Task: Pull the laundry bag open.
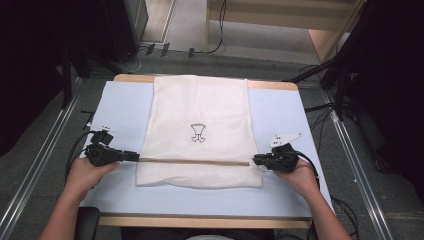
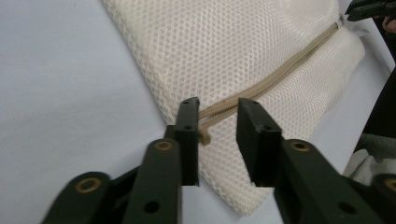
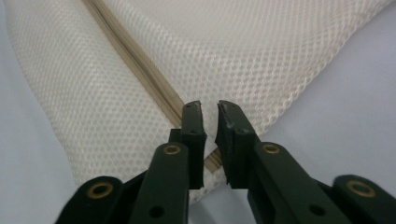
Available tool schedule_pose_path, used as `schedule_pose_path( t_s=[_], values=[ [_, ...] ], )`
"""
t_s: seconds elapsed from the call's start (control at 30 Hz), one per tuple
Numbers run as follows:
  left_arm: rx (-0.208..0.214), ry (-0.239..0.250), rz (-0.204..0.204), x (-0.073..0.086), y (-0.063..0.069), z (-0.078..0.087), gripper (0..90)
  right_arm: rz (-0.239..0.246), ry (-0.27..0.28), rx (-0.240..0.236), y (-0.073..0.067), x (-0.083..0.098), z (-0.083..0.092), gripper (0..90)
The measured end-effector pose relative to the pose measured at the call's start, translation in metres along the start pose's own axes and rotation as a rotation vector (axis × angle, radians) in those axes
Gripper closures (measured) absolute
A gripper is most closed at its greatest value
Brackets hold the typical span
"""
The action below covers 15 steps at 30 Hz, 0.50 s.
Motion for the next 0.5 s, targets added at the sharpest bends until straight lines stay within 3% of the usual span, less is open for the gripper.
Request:
schedule_pose_path(
  t_s=[0.1, 0.2, 0.33, 0.5],
  values=[
    [-0.024, 0.032, -0.026, -0.001, -0.001, 0.000, 59.3, -0.001, 0.022, 0.003, -0.001, -0.003, 0.000, 69.6],
    [-0.054, 0.073, -0.016, -0.003, -0.004, 0.002, 52.3, -0.028, 0.037, 0.001, 0.002, -0.003, 0.001, 61.0],
    [-0.101, 0.108, 0.031, -0.005, -0.011, 0.005, 46.2, -0.060, 0.087, 0.058, 0.006, -0.005, 0.007, 52.7],
    [-0.149, 0.134, 0.025, -0.005, -0.018, 0.007, 40.5, -0.089, 0.135, 0.097, 0.013, -0.004, 0.016, 49.3]
  ],
)
Point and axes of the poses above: each handheld gripper's, and its own axes: z roughly backward along the jaws, x roughly out of its underside, y roughly to its right, the point moved 4 cm from there along -z, roughly forward along the jaws, and after that the axes turned 10 degrees about -x, right-handed, at the moved point
